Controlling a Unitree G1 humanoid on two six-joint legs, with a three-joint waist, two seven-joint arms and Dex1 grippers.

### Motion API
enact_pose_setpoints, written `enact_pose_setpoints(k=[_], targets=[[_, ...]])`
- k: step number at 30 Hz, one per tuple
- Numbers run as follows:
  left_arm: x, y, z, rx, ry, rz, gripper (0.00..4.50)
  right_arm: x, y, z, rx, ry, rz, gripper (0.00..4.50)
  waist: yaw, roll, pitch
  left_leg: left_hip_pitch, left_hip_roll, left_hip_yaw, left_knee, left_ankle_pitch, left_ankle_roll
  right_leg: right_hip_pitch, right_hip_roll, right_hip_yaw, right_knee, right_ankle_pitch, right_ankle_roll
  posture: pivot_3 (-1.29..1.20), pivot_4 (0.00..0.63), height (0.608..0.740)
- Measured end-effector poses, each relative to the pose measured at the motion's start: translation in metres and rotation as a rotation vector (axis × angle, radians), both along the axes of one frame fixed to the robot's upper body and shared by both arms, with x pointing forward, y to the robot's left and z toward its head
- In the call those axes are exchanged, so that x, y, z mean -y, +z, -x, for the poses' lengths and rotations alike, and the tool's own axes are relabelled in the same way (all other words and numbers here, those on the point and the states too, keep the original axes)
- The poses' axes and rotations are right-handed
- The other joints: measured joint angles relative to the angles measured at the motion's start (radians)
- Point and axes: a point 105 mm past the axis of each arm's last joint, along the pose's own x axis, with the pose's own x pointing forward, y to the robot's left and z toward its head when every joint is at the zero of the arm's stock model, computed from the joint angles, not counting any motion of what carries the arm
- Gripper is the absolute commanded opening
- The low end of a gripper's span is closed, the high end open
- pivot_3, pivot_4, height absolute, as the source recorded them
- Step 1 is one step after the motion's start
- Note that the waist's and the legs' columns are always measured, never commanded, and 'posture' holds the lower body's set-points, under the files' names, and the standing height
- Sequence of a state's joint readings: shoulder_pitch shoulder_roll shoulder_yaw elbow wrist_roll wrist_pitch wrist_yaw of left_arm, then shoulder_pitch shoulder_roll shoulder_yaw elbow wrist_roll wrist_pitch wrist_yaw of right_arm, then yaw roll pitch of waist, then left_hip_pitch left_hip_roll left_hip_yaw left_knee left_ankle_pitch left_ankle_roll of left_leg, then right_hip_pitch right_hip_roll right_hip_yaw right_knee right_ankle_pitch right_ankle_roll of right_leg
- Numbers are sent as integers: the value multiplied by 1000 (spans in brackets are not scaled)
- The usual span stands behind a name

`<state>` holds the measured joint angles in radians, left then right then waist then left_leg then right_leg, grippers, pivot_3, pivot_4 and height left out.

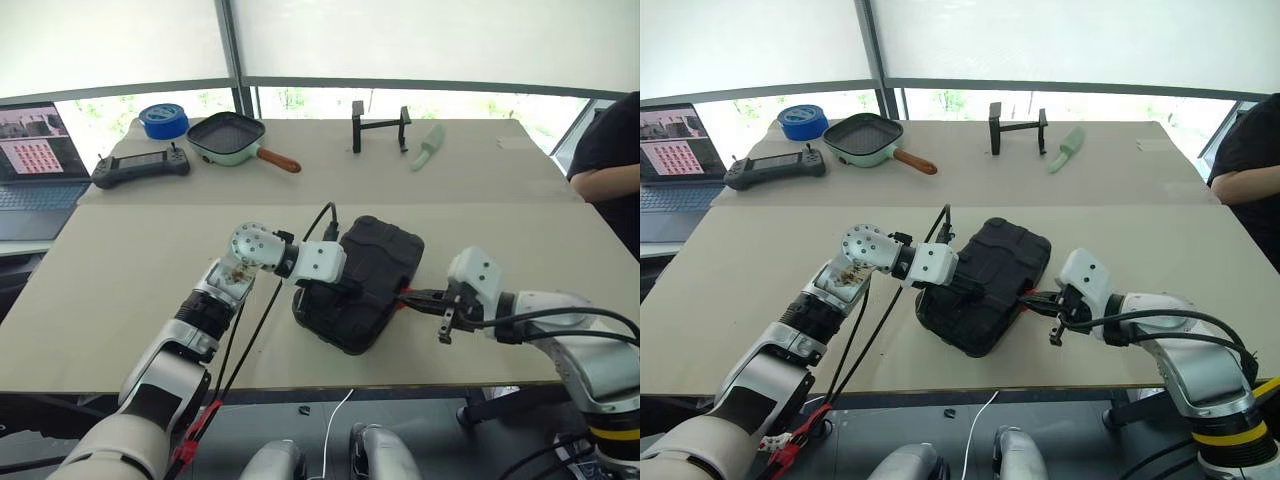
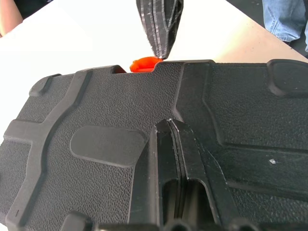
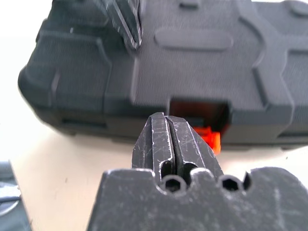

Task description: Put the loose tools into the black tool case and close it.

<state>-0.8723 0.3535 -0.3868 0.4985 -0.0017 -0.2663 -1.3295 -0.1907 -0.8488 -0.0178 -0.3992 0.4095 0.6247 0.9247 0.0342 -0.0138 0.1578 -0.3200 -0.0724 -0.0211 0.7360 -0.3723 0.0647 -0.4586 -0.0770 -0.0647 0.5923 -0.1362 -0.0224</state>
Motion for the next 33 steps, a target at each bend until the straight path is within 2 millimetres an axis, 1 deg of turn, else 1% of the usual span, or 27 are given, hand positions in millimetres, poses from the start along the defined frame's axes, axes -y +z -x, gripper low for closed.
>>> enact_pose_setpoints(k=[3,6,8,10,12,15,18,20,23,28,33], targets=[[-1,-1,-2,7,5,-1,28,16,-9,7,-60,-8,56,0,3,0,0,1,0,0,0,0,0,1,0,0,0,0,0,0,150,740],[-2,-1,-4,9,12,-10,28,29,-19,-3,-64,-78,74,0,3,1,-1,2,0,1,0,0,0,2,0,1,0,0,0,0,150,740],[-2,-2,-5,12,15,-12,28,30,-24,-11,-55,-108,76,0,3,2,-1,2,0,1,0,0,0,2,0,2,1,0,0,0,150,740],[-2,-2,-5,16,14,-13,28,25,-24,-21,-35,-120,61,0,3,3,-2,2,0,1,0,0,0,2,0,2,1,0,0,0,150,740],[-1,-2,-5,19,10,-13,28,16,-23,-28,-17,-111,41,0,3,4,-3,2,0,1,0,0,0,2,0,1,1,0,0,0,150,740],[-3,-2,-5,22,13,-16,28,10,-24,-33,-19,-111,38,0,2,4,-3,2,0,1,0,0,0,2,0,1,1,0,0,0,150,740],[-6,-2,-7,23,18,-23,28,6,-22,-36,-19,-120,25,0,-6,5,-3,2,0,1,0,0,0,1,0,1,1,0,0,0,150,740],[-8,-1,-8,23,26,-25,28,2,-16,-40,-16,-126,16,0,-12,6,-4,2,0,1,0,0,0,1,0,1,1,0,0,0,150,740],[-8,0,-9,23,28,-22,28,-3,-6,-40,19,-107,16,0,-19,6,-4,2,1,1,-1,0,0,1,0,1,1,0,0,0,150,740],[-5,-1,-7,18,24,-14,28,-15,4,-38,55,-63,-12,0,-18,7,-4,2,0,1,-1,0,0,1,0,1,1,0,0,0,150,740],[-3,-3,-6,13,18,-9,28,-20,8,-37,70,-47,-22,0,-7,7,-4,2,0,0,-1,0,0,1,0,0,1,0,0,0,150,740]])
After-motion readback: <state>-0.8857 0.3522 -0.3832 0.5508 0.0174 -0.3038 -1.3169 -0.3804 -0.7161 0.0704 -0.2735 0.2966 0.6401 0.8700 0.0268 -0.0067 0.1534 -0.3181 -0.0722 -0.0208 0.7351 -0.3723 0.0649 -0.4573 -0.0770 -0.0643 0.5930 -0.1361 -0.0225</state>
